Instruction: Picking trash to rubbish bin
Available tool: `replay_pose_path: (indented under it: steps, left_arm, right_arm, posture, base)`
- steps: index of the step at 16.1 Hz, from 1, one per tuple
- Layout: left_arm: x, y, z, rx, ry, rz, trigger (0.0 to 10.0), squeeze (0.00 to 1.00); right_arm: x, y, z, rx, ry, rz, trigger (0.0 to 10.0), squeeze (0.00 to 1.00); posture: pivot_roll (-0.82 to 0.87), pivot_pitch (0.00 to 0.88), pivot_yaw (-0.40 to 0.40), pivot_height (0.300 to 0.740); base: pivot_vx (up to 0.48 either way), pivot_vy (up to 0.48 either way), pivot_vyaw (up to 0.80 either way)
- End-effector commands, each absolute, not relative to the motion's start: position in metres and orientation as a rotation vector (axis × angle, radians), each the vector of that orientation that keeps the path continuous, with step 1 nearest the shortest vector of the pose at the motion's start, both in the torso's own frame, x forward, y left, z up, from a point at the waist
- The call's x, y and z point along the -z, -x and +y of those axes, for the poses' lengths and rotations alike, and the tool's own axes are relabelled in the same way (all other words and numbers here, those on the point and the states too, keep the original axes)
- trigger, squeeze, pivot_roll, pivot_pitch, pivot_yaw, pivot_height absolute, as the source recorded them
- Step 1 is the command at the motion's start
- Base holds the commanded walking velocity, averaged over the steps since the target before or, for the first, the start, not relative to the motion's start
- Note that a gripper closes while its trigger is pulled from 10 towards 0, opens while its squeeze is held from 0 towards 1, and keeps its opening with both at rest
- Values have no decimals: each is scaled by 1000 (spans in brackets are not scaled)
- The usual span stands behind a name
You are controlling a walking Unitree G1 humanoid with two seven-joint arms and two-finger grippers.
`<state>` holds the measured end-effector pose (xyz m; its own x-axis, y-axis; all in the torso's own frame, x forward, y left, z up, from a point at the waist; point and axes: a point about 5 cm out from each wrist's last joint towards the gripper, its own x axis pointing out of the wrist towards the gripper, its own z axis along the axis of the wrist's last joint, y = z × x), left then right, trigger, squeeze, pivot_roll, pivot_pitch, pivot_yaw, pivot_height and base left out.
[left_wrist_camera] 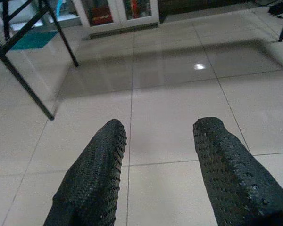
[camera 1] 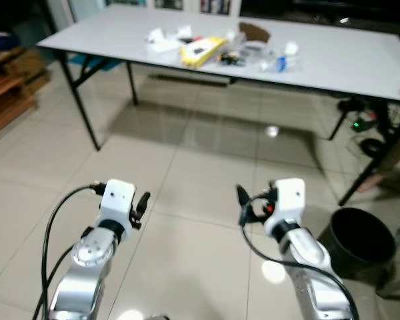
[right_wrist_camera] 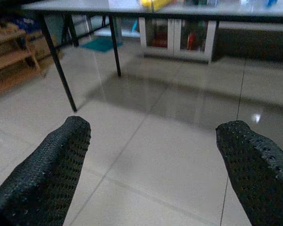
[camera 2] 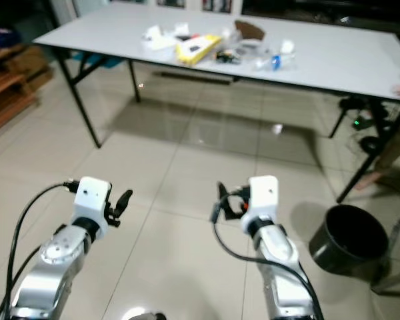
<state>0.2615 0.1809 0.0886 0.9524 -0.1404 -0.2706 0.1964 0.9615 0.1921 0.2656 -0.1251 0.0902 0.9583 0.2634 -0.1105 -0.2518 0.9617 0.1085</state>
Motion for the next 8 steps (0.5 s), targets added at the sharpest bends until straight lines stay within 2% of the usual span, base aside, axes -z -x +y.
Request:
replay_pose_path:
  steps: [1, 8]
  left_arm:
    - [-95, -260, 177, 200, -207, 242, 10000, 0]
    - [-105, -258, 179, 187, -211, 236, 10000, 0]
  right_arm:
    - [-96, -264, -129, -242, -82, 99, 10000, 0]
    - [-107, -270, -127, -230, -56, 60, 10000, 0]
  posture:
    - [-50, 52, 5, 740]
    - [-38, 51, 4, 740]
  base:
    - [319, 0, 0]
    - [372, 0, 0]
